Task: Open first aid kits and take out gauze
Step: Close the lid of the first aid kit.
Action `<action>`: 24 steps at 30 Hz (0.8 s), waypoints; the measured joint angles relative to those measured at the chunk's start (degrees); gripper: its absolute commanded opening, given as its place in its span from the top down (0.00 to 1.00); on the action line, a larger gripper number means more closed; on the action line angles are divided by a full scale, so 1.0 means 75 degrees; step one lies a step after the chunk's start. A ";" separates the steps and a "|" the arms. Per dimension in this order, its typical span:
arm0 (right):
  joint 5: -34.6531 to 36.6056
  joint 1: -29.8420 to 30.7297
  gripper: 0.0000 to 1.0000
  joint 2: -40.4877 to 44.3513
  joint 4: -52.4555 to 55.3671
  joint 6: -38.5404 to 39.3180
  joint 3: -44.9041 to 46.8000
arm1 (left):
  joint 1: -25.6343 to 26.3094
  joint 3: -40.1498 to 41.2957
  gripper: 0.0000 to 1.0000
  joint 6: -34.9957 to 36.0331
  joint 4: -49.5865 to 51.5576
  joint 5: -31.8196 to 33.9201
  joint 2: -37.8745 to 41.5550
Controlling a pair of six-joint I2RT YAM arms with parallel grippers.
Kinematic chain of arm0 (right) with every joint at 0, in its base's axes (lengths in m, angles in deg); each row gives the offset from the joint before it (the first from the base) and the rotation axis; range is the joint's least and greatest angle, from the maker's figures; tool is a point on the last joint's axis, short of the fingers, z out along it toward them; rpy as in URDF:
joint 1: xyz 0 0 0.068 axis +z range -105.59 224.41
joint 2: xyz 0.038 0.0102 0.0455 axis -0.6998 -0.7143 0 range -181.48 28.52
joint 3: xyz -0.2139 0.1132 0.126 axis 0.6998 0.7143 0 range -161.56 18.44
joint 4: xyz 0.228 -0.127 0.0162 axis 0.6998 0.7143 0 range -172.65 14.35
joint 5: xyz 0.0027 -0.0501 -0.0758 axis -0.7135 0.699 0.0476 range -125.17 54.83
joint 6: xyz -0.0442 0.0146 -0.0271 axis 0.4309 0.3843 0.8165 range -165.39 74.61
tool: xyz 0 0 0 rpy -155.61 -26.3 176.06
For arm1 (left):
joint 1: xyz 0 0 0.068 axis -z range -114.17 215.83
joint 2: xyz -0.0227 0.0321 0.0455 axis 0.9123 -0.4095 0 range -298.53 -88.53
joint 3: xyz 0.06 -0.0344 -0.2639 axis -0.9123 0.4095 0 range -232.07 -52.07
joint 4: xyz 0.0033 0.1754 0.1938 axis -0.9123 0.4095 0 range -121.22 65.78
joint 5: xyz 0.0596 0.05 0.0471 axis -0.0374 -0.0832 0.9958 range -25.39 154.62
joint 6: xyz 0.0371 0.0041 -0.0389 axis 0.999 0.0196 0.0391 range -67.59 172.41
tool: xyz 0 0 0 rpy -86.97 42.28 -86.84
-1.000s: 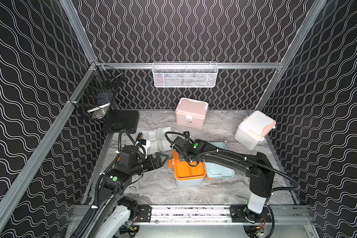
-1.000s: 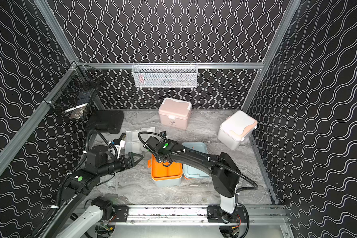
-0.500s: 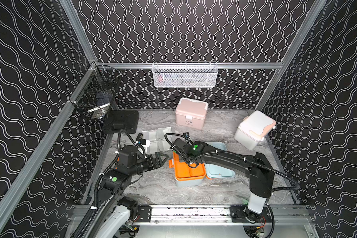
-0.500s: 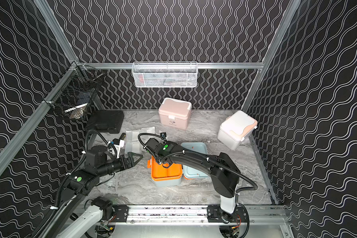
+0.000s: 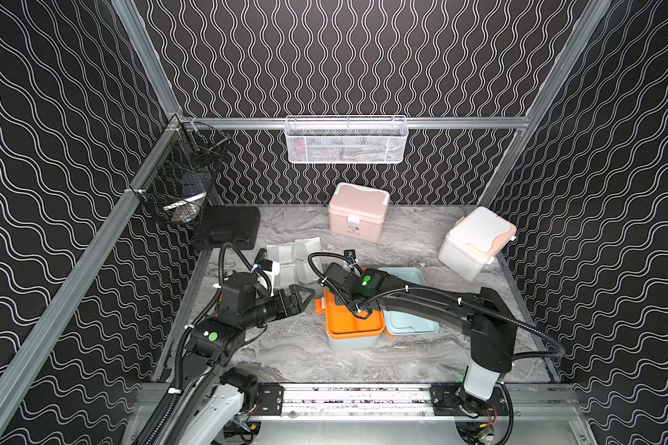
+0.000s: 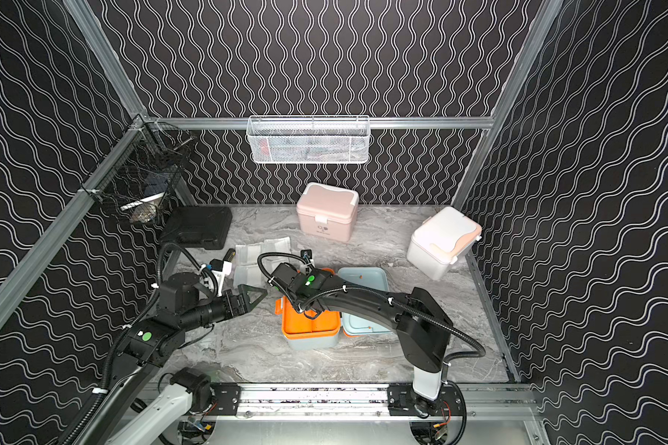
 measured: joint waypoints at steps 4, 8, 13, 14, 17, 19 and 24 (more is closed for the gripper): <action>0.0201 0.0000 1.00 0.0248 -0.0128 0.0105 0.0035 | 0.0000 0.0000 0.01 -0.0017 0.0000 0.0003 -0.0003; 0.0265 0.0000 1.00 0.0268 -0.0312 0.0149 0.0157 | 0.0000 0.0000 0.01 -0.0017 0.0003 0.0003 0.0000; 0.0318 0.0000 1.00 0.0216 -0.0650 0.0291 0.0423 | 0.0000 0.0000 0.01 -0.0017 0.0006 0.0003 0.0012; 0.0332 0.0003 1.00 0.0210 -0.0711 0.0309 0.0478 | 0.0000 0.0000 0.01 -0.0017 0.0006 0.0003 0.0012; 0.0329 0.0003 1.00 0.0181 -0.0871 0.0306 0.0629 | 0.0000 0.0000 0.01 -0.0017 0.0006 0.0003 0.0006; 0.0326 0.0003 1.00 0.0175 -0.0950 0.0294 0.0717 | 0.0000 0.0000 0.01 -0.0017 0.0006 0.0000 0.0006; 0.0242 0.0009 1.00 0.0117 -0.0959 0.0099 0.0714 | 0.0000 0.0000 0.01 -0.0020 0.0006 0.0000 -0.0015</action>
